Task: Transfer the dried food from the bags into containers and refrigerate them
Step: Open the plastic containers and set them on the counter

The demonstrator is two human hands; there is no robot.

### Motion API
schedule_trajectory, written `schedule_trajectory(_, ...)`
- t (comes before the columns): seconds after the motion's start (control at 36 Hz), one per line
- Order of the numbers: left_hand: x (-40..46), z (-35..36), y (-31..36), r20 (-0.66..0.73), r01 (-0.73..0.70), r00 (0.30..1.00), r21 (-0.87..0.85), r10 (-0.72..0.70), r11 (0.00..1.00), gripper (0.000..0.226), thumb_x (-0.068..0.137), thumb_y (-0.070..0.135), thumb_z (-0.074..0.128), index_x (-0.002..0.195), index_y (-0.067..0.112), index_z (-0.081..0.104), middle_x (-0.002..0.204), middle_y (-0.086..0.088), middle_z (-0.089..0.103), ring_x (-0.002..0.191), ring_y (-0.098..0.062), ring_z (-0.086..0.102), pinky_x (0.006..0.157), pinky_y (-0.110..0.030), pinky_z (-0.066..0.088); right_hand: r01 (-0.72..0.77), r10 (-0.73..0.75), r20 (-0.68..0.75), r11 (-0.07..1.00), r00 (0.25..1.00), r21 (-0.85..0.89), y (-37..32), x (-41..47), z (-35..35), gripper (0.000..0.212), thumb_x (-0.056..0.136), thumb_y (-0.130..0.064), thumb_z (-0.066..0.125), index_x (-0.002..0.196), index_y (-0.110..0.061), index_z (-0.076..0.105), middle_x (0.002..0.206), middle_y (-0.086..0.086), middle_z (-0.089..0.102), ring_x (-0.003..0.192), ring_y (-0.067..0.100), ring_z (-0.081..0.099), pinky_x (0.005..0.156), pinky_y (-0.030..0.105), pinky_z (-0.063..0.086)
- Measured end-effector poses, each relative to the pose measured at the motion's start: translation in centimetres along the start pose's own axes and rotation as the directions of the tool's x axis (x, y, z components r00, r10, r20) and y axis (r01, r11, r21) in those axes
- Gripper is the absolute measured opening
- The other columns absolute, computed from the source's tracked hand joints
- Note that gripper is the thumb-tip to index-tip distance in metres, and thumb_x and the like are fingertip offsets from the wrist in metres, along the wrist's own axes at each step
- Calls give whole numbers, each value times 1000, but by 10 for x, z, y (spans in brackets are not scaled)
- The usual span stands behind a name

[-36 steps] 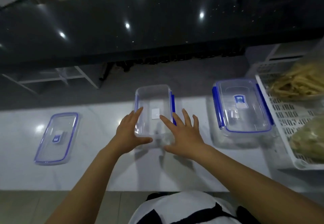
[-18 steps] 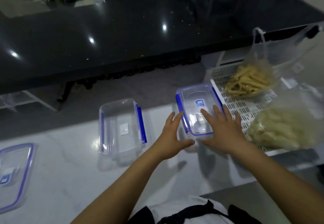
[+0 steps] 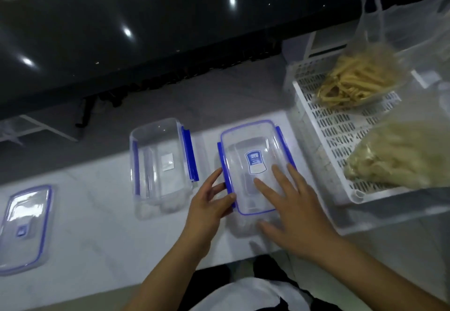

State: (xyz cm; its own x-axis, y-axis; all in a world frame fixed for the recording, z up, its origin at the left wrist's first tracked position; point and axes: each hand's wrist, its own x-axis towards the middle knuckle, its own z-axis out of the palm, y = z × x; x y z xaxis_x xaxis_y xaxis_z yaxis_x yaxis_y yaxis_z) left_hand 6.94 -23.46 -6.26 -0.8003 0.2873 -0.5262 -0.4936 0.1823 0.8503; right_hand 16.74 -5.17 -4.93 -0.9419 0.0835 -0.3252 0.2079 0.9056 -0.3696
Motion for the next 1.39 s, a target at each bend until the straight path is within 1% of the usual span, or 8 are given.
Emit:
schedule_trajectory(0.17,-38,-45,-22,23,39,999,25,-40,999,56,85,25,77,134,46,58,122,4,71,110,-21,70,84,-41,61,88,-84,-27,914,996,397,-25,-33,3,70,90,-55,61,149,-54,24,161,-26,3,147,3,-5,119,32,21)
schedule_trajectory(0.25,-50,-62,-29,58,57,997,-1,-57,998,57,87,23,76,137,40,57,123,-3,71,111,-27,70,86,-46,61,9,130,-142,707,981,707,-21,-30,2,59,94,-29,66,139,-56,39,158,-20,24,141,2,27,110,27,36)
schedule_trajectory(0.39,-55,-76,-35,112,26,993,7,-27,1000,58,87,23,75,138,40,55,120,-1,72,109,-25,71,80,-39,62,-211,245,140,292,959,933,-18,-23,4,54,93,-9,66,119,-56,61,124,0,63,108,19,65,78,36,61)
schedule_trajectory(0.94,-38,-78,-40,305,92,950,-80,-63,993,53,95,9,64,140,36,54,123,-6,72,109,-29,70,81,-36,60,-244,475,236,-45,848,969,2,-54,17,43,94,1,56,130,-22,63,110,20,73,87,34,64,70,41,60)
schedule_trajectory(1.11,-42,-74,-39,218,42,975,2,-41,999,43,97,13,63,133,36,57,131,-2,67,110,-18,70,83,-31,60,-131,631,66,56,773,990,-3,-60,30,40,96,-6,61,134,-18,61,122,12,69,98,23,69,80,36,58)
schedule_trajectory(1.17,-45,-75,-40,141,-104,987,233,72,967,47,100,17,60,138,42,50,142,10,57,114,-6,65,93,-29,56,-114,602,-29,198,798,973,-6,-67,34,45,94,-18,66,137,-30,58,134,2,63,114,12,63,88,28,53)
schedule_trajectory(1.28,-56,-79,-36,389,-448,882,516,267,730,71,90,55,65,146,62,22,144,50,27,133,20,32,107,-17,33,-116,272,-75,623,959,774,-10,-87,40,91,73,-57,78,146,-61,25,153,-35,29,143,-11,22,107,10,29)
schedule_trajectory(1.39,-57,-66,-41,553,-576,808,668,204,471,110,73,73,67,150,58,-10,167,19,-6,153,-3,-6,125,-34,12,-125,147,-35,926,989,356,-13,-88,54,112,67,-77,68,146,-63,-10,164,-23,-11,149,1,-17,121,35,2)
